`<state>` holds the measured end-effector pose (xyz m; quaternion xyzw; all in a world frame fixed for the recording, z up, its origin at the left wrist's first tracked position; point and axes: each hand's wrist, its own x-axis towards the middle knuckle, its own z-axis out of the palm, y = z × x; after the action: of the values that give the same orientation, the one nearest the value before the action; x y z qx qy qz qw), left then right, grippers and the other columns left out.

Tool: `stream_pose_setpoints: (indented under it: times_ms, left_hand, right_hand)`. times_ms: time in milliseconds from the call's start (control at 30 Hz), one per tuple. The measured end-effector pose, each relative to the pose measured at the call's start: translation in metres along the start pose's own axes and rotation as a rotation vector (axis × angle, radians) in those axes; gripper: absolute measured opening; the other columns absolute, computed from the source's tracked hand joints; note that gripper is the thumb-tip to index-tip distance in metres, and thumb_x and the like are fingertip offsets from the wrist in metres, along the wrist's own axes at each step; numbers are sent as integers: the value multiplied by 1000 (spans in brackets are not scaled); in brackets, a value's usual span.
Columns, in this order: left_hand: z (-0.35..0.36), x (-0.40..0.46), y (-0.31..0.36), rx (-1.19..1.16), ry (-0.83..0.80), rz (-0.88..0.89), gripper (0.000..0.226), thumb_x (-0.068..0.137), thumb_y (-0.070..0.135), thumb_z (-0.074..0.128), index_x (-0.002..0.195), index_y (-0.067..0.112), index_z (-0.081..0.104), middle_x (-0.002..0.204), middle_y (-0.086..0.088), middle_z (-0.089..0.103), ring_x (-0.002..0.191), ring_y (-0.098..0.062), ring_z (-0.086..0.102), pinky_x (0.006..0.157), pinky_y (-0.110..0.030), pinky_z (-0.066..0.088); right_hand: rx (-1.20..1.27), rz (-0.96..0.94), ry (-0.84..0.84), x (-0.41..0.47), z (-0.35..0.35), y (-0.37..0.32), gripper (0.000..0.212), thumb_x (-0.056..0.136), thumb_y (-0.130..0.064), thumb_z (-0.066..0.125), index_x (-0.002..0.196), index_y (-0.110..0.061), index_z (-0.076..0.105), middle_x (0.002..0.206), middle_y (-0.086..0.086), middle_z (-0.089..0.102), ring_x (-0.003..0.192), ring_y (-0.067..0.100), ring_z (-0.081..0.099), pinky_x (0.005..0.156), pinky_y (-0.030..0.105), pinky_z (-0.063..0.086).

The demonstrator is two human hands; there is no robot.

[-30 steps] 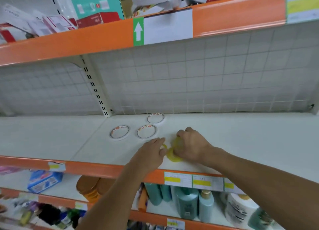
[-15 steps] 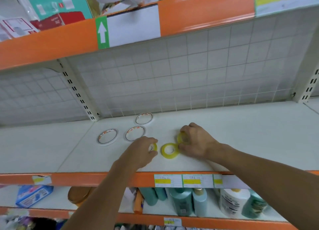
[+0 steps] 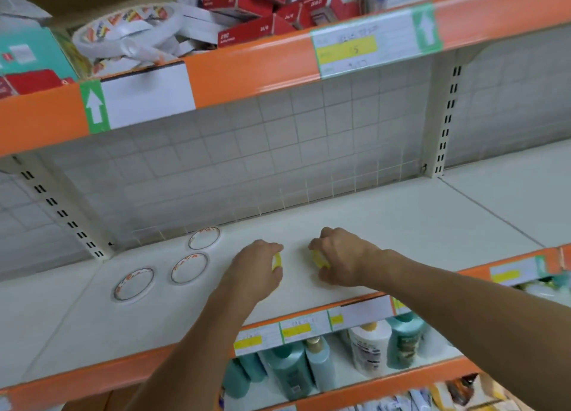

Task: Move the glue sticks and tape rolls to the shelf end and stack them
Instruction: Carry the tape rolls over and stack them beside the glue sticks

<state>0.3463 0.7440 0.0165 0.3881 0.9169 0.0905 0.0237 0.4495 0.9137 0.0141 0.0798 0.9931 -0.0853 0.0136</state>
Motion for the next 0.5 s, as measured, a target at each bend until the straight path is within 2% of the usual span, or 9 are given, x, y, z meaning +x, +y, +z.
stream_pose_setpoints:
  times_ms: [500]
  left_hand:
    - [20,30,110,26,-79,236,50,95,29,55,144,26,47,141,-1,48,126,-20,49,104,-28,40]
  right_hand:
    - [-24,201,61,-80,-18,86,59,89,-31,61,145,-22,46,128,11,48,115,31,50,91,38,49]
